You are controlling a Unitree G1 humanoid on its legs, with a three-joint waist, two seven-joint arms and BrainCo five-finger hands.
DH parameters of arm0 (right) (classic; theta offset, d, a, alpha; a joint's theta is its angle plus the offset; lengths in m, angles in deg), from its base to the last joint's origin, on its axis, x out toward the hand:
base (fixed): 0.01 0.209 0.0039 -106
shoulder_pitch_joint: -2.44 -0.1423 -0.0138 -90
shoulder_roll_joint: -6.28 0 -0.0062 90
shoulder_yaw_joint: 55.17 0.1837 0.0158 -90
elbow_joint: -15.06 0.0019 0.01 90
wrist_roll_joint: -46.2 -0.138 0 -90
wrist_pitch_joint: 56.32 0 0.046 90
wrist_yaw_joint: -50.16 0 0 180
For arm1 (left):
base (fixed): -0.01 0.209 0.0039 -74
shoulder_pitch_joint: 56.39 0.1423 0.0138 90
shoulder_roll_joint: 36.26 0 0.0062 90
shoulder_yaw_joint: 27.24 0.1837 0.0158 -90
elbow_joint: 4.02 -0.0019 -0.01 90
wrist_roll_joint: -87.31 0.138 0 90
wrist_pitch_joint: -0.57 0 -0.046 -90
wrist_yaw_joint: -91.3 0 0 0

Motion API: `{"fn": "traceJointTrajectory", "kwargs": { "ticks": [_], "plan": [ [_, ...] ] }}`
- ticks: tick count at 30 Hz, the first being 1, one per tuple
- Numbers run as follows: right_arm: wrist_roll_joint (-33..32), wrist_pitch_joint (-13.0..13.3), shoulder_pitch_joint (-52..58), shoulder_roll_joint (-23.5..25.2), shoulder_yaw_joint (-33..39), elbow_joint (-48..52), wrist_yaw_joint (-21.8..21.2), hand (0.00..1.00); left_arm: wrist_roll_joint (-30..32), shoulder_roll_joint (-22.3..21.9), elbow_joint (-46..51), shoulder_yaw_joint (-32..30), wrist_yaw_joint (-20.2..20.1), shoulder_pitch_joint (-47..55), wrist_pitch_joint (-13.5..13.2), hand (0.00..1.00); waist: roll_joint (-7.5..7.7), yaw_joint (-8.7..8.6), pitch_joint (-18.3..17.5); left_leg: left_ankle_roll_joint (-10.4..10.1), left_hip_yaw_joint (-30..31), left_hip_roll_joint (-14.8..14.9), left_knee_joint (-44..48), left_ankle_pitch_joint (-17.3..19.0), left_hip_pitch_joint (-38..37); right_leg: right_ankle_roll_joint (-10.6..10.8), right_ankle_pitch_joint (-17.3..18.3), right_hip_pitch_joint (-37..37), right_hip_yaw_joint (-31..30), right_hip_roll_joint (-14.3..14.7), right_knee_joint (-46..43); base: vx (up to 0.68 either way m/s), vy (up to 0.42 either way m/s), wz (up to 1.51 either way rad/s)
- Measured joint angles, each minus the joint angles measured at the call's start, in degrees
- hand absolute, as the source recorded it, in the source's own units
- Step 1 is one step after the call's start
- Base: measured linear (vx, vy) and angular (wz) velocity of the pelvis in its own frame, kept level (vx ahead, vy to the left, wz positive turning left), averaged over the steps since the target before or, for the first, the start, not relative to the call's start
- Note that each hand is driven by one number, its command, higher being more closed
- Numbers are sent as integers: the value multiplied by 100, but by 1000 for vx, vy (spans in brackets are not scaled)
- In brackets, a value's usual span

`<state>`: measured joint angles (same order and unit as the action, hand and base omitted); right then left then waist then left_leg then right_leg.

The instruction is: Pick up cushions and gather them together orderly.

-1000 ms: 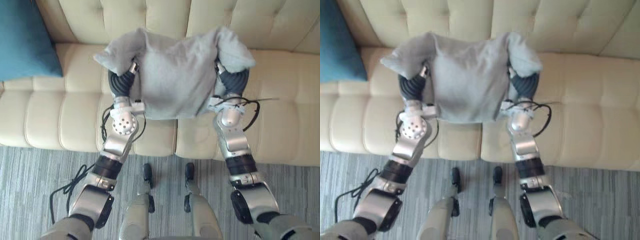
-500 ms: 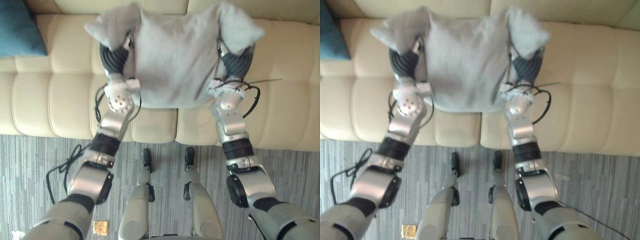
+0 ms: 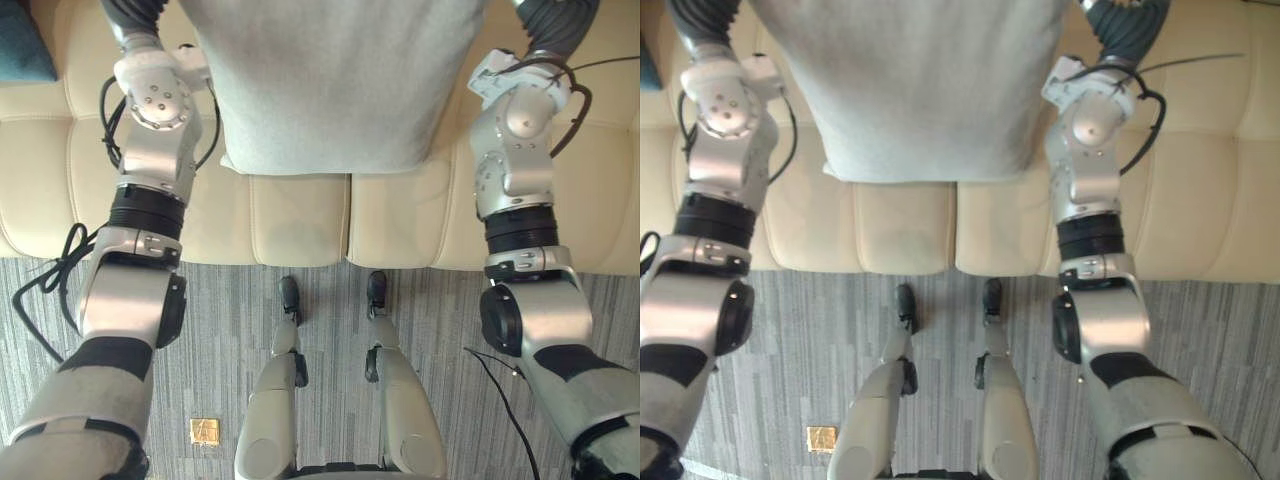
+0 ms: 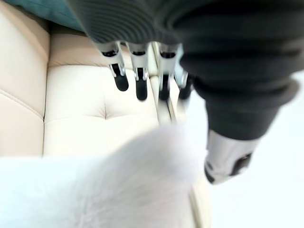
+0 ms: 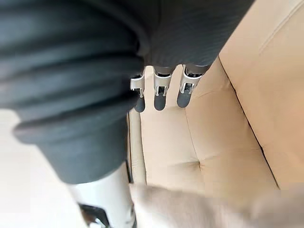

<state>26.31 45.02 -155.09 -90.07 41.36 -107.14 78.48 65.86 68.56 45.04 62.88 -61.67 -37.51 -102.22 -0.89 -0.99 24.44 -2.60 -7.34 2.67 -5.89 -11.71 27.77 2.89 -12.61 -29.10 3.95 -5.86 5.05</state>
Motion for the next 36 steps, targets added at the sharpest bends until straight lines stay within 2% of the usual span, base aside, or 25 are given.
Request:
{"fn": "traceJointTrajectory", "kwargs": {
  "ticks": [2,4,8,12,14,18,23,30,31,36],
  "plan": [
    [-62,-3,289,-124,16,207,-82,0,-197,9,287,-240,-46,234,-57,0,1,8,-1,-1,-7,34,0,1,-73,0,0,72,1,1,0,0,0,0],
    [-113,5,1028,-176,20,800,-165,0,-315,12,818,-461,-152,898,-140,0,2,23,-4,-5,-14,48,0,5,-236,0,0,227,3,0,0,-16,0,-4],
    [-71,15,2860,-142,283,1811,-550,0,-340,-163,1782,-778,-345,2682,-206,0,17,30,-31,-66,-2,88,0,71,-515,30,36,496,7,40,1,-8,-7,-3],
    [180,9,4775,507,513,2345,-1027,0,-28,-1204,2503,-818,-639,4779,-194,0,47,55,-84,-116,-4,115,0,214,-907,32,213,885,18,63,2,-27,-35,-3],
    [365,-20,5909,1072,514,2395,-1354,0,238,-1867,2541,-586,-947,5976,-62,0,121,61,-455,-198,1,164,-2,279,-958,17,337,935,19,93,2,1,-53,-4],
    [711,-54,7270,1757,514,2231,-1706,0,611,-2437,2335,-146,-1428,7305,78,0,217,97,-876,-240,-17,246,-2,383,-1306,-16,458,1285,64,162,2,25,-53,0],
    [1344,-249,7894,2046,220,969,-2004,0,1160,-2791,909,-135,-1905,7970,294,0,199,145,-1560,-240,-107,282,-3,567,-1906,8,712,1836,212,187,-100,59,-20,-3],
    [1658,-352,7874,2191,222,-444,-2195,0,1703,-2887,-559,-219,-2103,7987,453,0,204,169,-1928,-240,-104,258,-7,684,-2335,65,820,2276,240,168,-77,53,3,1],
    [1670,-432,7607,2207,442,-1617,-2222,0,2030,-2800,-1212,-363,-1984,7864,462,0,281,180,-2149,-69,-62,-40,-1,1090,-2991,258,1203,2820,268,-113,-295,0,0,0],
    [1670,-432,7611,2207,442,-1617,-2222,0,2030,-2800,-1212,-363,-1984,7865,462,0,281,180,-2149,-69,-62,-40,-1,1090,-2991,258,1203,2820,267,-113,-295,0,0,0]
  ]
}}
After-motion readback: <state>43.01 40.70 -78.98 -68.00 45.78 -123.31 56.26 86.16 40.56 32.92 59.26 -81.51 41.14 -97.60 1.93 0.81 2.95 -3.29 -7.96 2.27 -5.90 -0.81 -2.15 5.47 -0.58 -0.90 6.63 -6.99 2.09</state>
